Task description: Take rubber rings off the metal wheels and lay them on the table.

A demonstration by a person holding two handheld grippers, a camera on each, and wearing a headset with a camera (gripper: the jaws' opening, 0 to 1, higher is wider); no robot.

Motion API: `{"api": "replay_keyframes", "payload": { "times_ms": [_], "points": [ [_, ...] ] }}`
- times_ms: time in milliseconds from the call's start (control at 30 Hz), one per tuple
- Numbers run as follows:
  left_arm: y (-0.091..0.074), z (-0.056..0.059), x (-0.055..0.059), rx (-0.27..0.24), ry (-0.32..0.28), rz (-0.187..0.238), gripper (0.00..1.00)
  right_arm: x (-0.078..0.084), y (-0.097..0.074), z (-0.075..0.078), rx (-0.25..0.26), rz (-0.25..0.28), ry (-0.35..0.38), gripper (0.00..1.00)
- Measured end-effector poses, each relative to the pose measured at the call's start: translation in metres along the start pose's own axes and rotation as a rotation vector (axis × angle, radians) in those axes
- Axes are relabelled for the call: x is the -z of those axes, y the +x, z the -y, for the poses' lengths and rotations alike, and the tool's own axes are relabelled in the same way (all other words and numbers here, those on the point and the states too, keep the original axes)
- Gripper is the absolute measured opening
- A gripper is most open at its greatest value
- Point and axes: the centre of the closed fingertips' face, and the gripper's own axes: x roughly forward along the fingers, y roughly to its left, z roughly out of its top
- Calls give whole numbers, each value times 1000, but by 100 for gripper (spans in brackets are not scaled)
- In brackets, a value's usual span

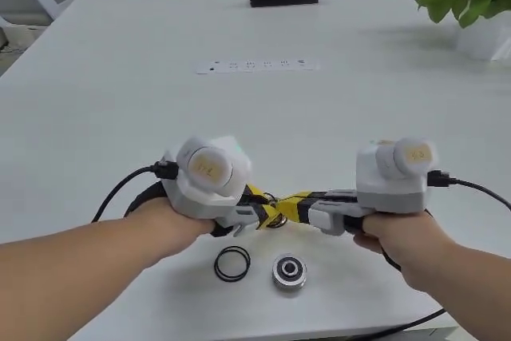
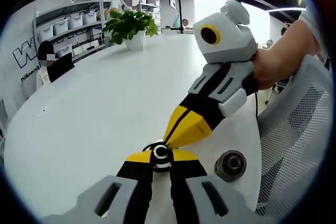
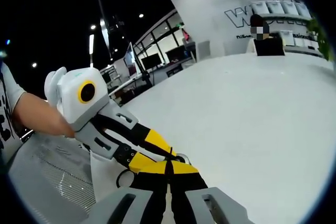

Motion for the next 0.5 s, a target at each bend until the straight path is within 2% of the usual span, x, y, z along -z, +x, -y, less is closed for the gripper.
{"api": "replay_keyframes", "payload": {
  "times_ms": [200, 500],
  "points": [
    [1, 0, 0, -1, -4, 4, 6, 0, -2, 0, -2, 8, 17, 0],
    [0, 0, -1, -7, -8, 3, 7, 4, -6, 7, 32, -4, 40, 0]
  ]
}}
